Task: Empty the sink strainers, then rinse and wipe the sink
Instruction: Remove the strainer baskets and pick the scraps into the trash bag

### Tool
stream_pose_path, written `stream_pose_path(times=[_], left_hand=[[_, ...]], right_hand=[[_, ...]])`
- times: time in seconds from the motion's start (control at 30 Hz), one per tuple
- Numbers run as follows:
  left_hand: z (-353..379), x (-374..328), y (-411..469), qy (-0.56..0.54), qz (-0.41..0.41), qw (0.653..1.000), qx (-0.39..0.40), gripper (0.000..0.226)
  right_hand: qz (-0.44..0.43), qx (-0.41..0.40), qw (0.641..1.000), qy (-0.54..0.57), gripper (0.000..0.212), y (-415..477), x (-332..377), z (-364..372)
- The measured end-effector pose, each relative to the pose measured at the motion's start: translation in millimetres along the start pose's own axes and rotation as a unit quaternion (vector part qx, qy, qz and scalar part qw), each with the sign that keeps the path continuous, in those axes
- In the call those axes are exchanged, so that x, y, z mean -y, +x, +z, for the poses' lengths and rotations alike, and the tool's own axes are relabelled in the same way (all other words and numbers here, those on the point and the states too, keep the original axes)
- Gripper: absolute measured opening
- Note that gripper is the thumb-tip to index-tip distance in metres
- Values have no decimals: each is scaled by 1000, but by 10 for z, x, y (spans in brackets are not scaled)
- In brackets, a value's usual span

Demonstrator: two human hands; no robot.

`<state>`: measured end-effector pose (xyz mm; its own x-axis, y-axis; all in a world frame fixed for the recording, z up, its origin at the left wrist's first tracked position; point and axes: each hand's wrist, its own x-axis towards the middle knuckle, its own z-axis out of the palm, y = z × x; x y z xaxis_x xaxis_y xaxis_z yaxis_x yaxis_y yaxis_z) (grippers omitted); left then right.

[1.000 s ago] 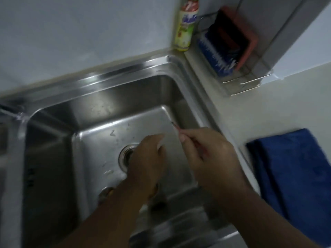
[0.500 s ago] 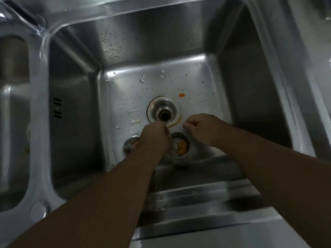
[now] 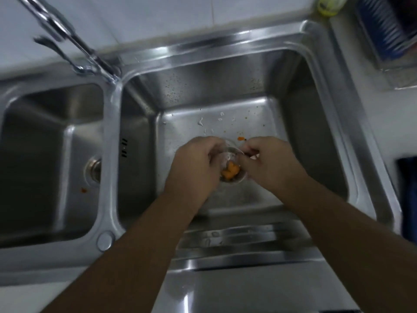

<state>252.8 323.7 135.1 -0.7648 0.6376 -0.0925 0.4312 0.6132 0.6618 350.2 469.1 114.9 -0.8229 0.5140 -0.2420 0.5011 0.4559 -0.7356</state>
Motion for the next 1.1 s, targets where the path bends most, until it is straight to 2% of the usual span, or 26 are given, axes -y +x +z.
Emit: stream_pose_path(times=[0.13, 0.23, 0.3, 0.4, 0.5, 0.7, 0.8, 0.9, 1.0, 1.1], left_hand=[[-276, -194, -359, -34, -24, 997, -69, 56], [-423, -384, -576, -99, -71, 985, -125, 45], [-473, -490, -667, -137, -100, 976, -133, 34], [-455, -605, -779, -206, -110, 967, -106, 17], [-338, -672, -893, -288, -118, 949, -50, 11], [-98, -834, -1233, -317, -55, 946, 48, 12], [30, -1046, -1460, -298, -8, 953, 60, 8], [252, -1272, -1658, -294, 7, 953, 75, 13], [545, -1521, -1884, -297, 10, 950, 96, 13], [1026, -1995, -2246, -283, 4, 955, 92, 11]], right_hand=[[46, -71, 987, 133, 7, -230, 312, -253], [66, -95, 979, 168, 9, -457, 479, -401], [87, -115, 968, 204, 9, -656, 534, -480], [104, -155, 952, 242, 7, -977, 572, -520], [116, -206, 949, 209, 5, -1319, 546, -493], [115, -303, 927, 189, 8, -2052, 424, -460], [126, -341, 913, 185, 5, -2403, 308, -516], [137, -361, 906, 176, 3, -2750, 91, -641], [140, -375, 903, 154, 12, -3058, -179, -803], [121, -436, 882, 131, 22, -3573, -577, -1100]])
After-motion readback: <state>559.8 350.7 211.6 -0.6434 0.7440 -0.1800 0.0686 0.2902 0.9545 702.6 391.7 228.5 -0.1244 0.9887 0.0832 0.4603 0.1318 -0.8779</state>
